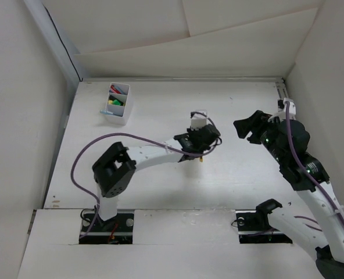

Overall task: Sort the stationery into containers
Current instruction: Grab a piece of stationery with the left arm, then place the stationery into the container

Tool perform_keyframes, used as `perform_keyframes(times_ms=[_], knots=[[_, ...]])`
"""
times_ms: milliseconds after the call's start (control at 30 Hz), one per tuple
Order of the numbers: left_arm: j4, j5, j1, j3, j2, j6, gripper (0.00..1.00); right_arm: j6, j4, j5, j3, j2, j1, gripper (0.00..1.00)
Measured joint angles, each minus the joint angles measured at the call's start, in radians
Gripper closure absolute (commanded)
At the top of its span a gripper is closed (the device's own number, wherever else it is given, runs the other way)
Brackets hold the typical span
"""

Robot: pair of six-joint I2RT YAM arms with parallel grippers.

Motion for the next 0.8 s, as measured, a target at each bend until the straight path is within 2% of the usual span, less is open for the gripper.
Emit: perform_keyframes(times_ms=[167, 200, 300, 333, 367, 533, 800], knots=[[0.059, 0.029, 0.181, -0.100, -0.183, -0.018, 1.00, 0.003, 0.108, -0.042, -0.113, 0.013, -0.001, 0.34], [0.068, 0.034, 0.232, -0.122, -0.217, -0.021, 1.00, 0.005, 0.143, -0.057, -0.140, 0.019, -0.001, 0.38], [0.086, 0.055, 0.392, -0.157, -0.287, -0.033, 1.00, 0.007, 0.264, -0.111, -0.225, 0.057, -0.001, 0.72], [0.089, 0.061, 0.445, -0.159, -0.303, -0.037, 1.00, 0.005, 0.304, -0.127, -0.254, 0.075, 0.000, 0.96], [0.098, 0.066, 0.492, -0.160, -0.314, -0.040, 1.00, 0.001, 0.343, -0.141, -0.281, 0.097, 0.000, 1.00], [0.104, 0.032, 0.640, -0.145, -0.344, -0.035, 1.00, 0.000, 0.495, -0.174, -0.351, 0.211, 0.002, 1.00], [0.109, -0.080, 0.804, -0.042, -0.296, 0.008, 1.00, -0.002, 0.644, -0.180, -0.450, 0.193, 0.039, 0.83]])
